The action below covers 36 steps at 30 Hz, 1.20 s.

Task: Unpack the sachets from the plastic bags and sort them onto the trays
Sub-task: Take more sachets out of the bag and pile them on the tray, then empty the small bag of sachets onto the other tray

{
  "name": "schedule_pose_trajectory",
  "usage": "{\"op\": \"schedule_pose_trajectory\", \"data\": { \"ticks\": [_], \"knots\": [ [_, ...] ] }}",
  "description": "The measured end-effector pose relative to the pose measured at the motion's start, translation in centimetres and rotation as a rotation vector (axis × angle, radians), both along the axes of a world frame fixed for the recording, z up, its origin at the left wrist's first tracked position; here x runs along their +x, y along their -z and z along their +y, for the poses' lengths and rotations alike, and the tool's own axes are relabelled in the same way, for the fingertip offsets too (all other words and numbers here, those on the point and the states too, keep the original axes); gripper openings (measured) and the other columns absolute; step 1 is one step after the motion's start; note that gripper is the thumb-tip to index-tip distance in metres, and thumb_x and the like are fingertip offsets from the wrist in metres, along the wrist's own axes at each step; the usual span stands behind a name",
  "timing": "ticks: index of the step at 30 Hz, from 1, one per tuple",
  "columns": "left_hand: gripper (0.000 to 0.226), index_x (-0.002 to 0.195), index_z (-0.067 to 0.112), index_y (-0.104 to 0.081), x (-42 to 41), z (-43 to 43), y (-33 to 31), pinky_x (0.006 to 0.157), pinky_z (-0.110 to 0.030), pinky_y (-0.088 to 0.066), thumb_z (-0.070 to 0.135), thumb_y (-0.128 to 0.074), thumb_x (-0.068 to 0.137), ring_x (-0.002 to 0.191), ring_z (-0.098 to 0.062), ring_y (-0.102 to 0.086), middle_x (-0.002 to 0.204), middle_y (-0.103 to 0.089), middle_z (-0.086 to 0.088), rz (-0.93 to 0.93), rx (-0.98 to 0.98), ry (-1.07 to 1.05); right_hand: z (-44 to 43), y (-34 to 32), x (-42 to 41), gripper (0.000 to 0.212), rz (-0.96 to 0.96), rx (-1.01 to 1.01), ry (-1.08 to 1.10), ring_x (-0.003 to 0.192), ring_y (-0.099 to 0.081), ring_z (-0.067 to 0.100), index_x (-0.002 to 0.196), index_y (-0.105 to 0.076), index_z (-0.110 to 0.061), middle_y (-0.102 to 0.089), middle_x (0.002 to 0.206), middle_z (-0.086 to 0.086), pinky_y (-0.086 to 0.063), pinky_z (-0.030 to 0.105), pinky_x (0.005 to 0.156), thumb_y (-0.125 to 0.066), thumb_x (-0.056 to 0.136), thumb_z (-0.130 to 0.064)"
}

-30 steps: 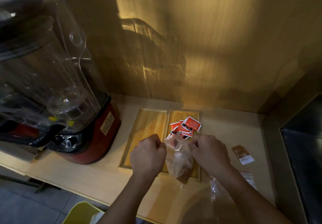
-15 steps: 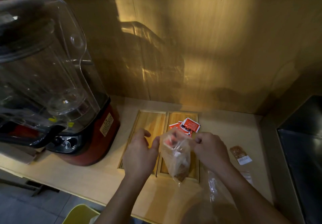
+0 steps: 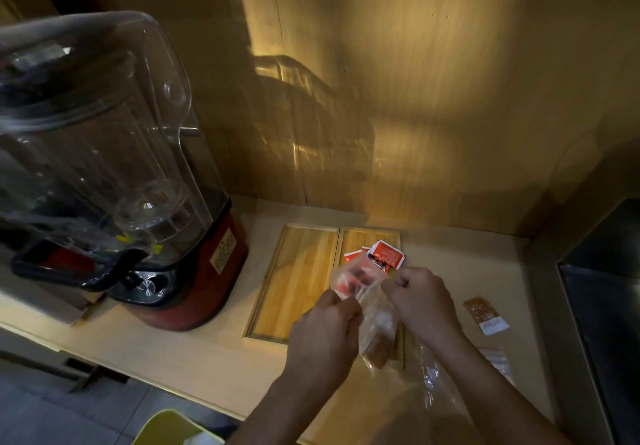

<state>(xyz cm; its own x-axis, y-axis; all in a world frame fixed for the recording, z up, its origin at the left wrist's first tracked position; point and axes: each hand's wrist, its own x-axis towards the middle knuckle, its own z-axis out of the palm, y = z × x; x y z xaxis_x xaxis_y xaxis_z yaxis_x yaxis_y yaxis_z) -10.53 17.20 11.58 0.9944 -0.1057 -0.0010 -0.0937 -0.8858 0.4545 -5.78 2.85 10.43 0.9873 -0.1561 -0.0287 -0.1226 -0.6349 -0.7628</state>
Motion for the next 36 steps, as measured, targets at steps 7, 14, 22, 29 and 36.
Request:
{"op": "schedule_pose_trajectory", "data": {
  "ticks": [7, 14, 22, 29, 36],
  "knots": [
    [0.013, 0.088, 0.01, -0.061, 1.4, 2.0, -1.6, 0.07, -0.031, -0.044, 0.008, -0.048, 0.09, 0.079, -0.021, -0.056, 0.085, -0.06, -0.001, -0.165, -0.205, 0.029, -1.0, 1.7, -0.4, 0.03, 0.043, 0.595, -0.038, 0.048, -0.041, 0.009, 0.06, -0.06, -0.013, -0.047, 0.048, -0.008, -0.033, 0.018, 0.046, -0.056, 0.088, -0.024],
    [0.011, 0.089, 0.009, -0.061, 2.1, 3.7, -6.3, 0.075, -0.036, -0.048, 0.007, -0.05, 0.09, 0.084, -0.017, -0.059, 0.088, -0.064, -0.002, -0.188, -0.172, 0.259, -2.5, 5.0, -0.3, 0.027, 0.232, 0.666, -0.19, 0.075, -0.057, 0.01, 0.1, -0.062, -0.006, -0.062, 0.087, 0.005, -0.045, 0.004, 0.057, -0.06, 0.079, 0.011],
    [0.013, 0.088, 0.018, -0.064, 2.6, 5.8, -10.1, 0.073, -0.017, -0.049, 0.014, -0.052, 0.09, 0.084, -0.003, -0.061, 0.085, -0.066, 0.004, -0.113, -0.429, 0.246, -1.8, 6.9, -0.7, 0.017, 0.347, 0.783, -0.282, 0.07, -0.066, 0.003, 0.084, -0.071, -0.017, -0.073, 0.074, -0.008, -0.051, 0.016, 0.062, -0.071, 0.071, -0.006],
    [0.016, 0.087, 0.014, -0.062, 3.7, 6.6, -9.3, 0.06, -0.018, -0.056, 0.01, -0.047, 0.092, 0.074, -0.005, -0.066, 0.084, -0.064, -0.004, -0.086, -0.687, 0.027, -1.7, 7.1, -1.5, 0.015, 0.392, 0.948, -0.197, 0.056, -0.059, 0.021, 0.066, -0.069, -0.006, -0.07, 0.061, 0.009, -0.05, 0.025, 0.051, -0.063, 0.077, 0.002],
    [0.018, 0.085, 0.014, -0.064, 4.3, 7.6, -8.8, 0.057, -0.021, -0.058, 0.009, -0.048, 0.092, 0.07, -0.007, -0.067, 0.081, -0.064, -0.003, -0.056, -0.815, -0.011, 0.0, 7.2, -1.8, 0.012, 0.336, 1.035, -0.169, 0.045, -0.059, 0.017, 0.073, -0.063, 0.004, -0.067, 0.052, 0.009, -0.051, 0.024, 0.048, -0.062, 0.07, 0.016]
  ]
}}
